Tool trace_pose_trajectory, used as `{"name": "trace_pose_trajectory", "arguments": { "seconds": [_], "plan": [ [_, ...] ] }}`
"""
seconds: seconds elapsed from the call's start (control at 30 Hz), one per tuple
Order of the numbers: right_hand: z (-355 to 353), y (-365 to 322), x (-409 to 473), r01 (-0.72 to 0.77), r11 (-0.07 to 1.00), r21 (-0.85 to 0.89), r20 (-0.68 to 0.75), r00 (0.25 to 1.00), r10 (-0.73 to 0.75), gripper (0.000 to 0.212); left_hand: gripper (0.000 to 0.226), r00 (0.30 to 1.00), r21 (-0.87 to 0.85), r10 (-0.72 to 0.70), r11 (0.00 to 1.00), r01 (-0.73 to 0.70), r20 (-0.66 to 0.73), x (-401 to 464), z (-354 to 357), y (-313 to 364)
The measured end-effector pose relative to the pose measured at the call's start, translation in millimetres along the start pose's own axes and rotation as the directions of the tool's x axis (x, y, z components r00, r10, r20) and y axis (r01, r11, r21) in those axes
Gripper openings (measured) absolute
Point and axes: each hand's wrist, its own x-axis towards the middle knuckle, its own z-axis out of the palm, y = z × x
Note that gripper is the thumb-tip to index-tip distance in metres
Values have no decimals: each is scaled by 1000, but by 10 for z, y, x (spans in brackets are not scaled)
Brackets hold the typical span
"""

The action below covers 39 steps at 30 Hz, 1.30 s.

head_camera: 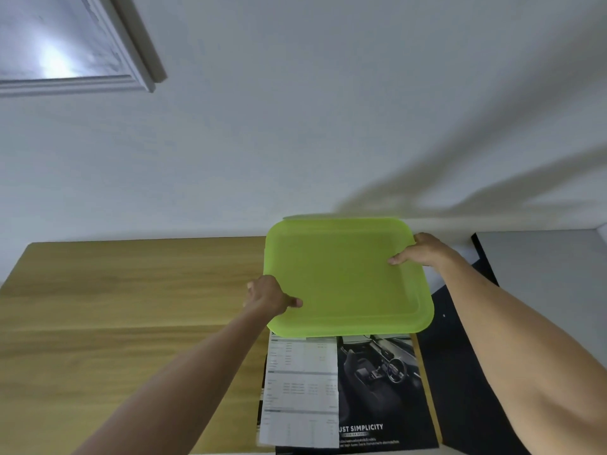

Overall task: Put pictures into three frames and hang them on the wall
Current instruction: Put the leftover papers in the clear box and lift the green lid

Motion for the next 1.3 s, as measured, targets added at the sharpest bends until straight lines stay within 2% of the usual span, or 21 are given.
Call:
{"name": "trace_pose_trajectory", "arguments": {
  "seconds": [0.03, 0.1, 0.17, 0.23, 0.33, 0.43, 0.5, 0.57, 0.63, 0.7, 0.77, 0.9, 1.0, 1.1, 1.2, 1.3],
  "plan": [
    [-1, -57, -112, 6, 1000, 25, -10, 1000, -6, 112, 62, 1000, 17, 13, 1000, -13, -11, 4, -4, -4],
    [10, -265, -507, 31, 996, 79, -38, 999, -28, 85, 65, 999, 25, 28, 999, -27, -33, -20, -35, -11],
    [14, -298, -642, 52, 991, 126, -45, 998, -47, 67, 78, 997, -20, 25, 999, -27, -67, -37, -59, -28],
    [4, -326, -752, 69, 986, 152, -71, 996, -58, 71, 90, 995, -67, 23, 997, -29, -97, -66, -99, -32],
    [-28, -359, -878, 114, 972, 204, -97, 991, -96, 63, 85, 994, -109, 40, 993, -51, -102, -90, -173, -35],
    [-53, -360, -950, 128, 967, 221, -128, 987, -101, 98, 67, 993, -134, 54, 989, -67, -101, -107, -239, -73],
    [-77, -349, -1005, 157, 963, 220, -132, 983, -130, 105, 61, 993, -167, 55, 983, -72, -101, -137, -278, -117],
    [-89, -353, -1146, 187, 965, 183, -94, 981, -172, 97, 60, 995, -211, 59, 975, -76, -83, -153, -305, -198],
    [-83, -345, -1316, 202, 961, 191, 12, 978, -208, 89, 63, 996, -256, 59, 964, -74, -65, -124, -324, -322],
    [-39, -343, -1487, 190, 953, 236, 130, 966, -224, 94, 69, 995, -297, 78, 950, -91, -58, -113, -368, -479],
    [55, -350, -1614, 204, 949, 241, 179, 952, -250, 98, 79, 990, -342, 108, 930, -132, -90, -144, -443, -640],
    [376, -504, -1773, 274, 927, 254, 87, 949, -304, 94, 100, 982, -470, 142, 863, -185, -126, -178, -673, -1014],
    [703, -737, -1832, 274, 920, 281, -38, 961, -274, 79, 107, 984, -514, 118, 840, -172, -137, -92, -861, -1395],
    [1060, -1026, -1892, 318, 908, 274, -79, 948, -308, 74, 118, 984, -525, 71, 839, -147, -161, -31, -1054, -1782],
    [1395, -1344, -1996, 330, 905, 269, 11, 939, -345, 72, 116, 983, -540, 29, 833, -124, -181, -21, -1256, -2173],
    [1731, -1604, -2035, 361, 918, 164, 147, 911, -385, 84, 113, 984, -540, -19, 838, -81, -178, 52, -1440, -2587]
  ]
}}
